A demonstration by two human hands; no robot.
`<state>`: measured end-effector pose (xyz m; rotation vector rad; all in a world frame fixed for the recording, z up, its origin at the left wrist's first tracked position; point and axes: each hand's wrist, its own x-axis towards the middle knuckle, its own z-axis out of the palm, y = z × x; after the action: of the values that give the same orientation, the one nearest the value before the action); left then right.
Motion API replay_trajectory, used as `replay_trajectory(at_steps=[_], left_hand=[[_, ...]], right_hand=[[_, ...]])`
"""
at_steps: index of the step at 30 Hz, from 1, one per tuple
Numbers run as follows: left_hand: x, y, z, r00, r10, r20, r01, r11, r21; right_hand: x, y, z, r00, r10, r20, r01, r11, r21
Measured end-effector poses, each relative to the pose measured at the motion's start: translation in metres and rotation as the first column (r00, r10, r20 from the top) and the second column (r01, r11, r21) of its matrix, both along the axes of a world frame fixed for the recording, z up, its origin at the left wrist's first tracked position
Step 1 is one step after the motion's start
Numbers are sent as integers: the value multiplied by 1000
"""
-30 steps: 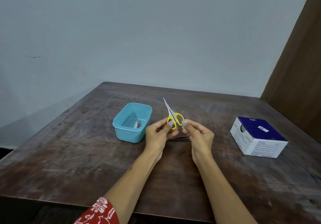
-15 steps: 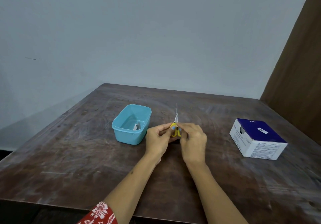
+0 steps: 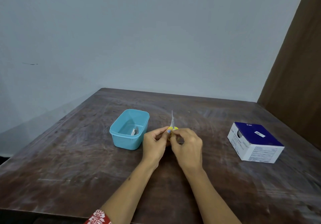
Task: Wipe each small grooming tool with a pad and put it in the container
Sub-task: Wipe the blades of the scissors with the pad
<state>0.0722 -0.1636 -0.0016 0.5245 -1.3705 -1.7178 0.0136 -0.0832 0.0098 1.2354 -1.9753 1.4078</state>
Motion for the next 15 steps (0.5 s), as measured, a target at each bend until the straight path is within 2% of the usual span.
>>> replay_trajectory(at_steps=[4,7,10,13,15], left_hand=[[-1,0,1,1000,-25,-4,25,998,53],[-1,1,0,997,-80,22,79,996,34],[0,2,1,998,-57,13,56,998,25],[1,2,1,999,-49,1,49,998,25],[1,2,1,997,-70,24,70,997,13]], right_hand=[[0,1,1,1000,-3,11,3,1000,0],[-1,2,3,999,-40,12,41,998,-38],[1,2,2,996,-84,40,84,996,13],[1,2,1,995,-55,84,52,998,44],[-1,2,2,995,-51,84,51,999,1]])
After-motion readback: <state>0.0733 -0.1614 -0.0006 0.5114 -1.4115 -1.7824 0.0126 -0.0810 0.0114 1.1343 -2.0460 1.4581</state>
